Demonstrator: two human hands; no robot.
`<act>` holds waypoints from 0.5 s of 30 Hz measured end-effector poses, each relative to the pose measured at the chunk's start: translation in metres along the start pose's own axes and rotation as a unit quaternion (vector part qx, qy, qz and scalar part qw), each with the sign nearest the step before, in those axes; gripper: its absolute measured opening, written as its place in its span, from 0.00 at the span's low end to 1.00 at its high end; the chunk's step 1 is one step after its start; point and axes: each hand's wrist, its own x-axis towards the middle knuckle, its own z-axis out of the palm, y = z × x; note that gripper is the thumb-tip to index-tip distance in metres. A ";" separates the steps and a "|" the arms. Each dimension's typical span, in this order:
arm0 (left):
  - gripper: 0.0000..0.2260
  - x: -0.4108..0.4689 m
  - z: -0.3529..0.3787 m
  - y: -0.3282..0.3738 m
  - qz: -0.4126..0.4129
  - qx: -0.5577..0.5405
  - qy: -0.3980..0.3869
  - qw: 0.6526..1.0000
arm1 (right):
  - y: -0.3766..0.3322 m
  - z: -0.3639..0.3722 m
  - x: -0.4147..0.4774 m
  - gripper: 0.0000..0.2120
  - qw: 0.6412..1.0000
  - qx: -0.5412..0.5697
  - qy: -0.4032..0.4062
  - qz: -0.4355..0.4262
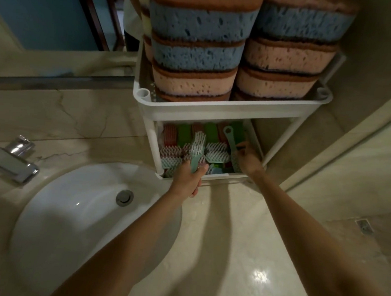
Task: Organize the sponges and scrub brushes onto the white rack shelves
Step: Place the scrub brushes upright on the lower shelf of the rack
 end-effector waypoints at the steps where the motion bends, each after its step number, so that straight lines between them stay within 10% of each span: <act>1: 0.08 0.000 0.001 0.001 -0.004 0.001 0.001 1.000 | 0.000 0.001 -0.001 0.14 1.000 -0.001 0.003 0.000; 15: 0.12 0.002 -0.003 0.009 -0.026 0.065 -0.035 0.997 | 0.004 -0.002 -0.028 0.18 0.989 -0.064 0.097 -0.095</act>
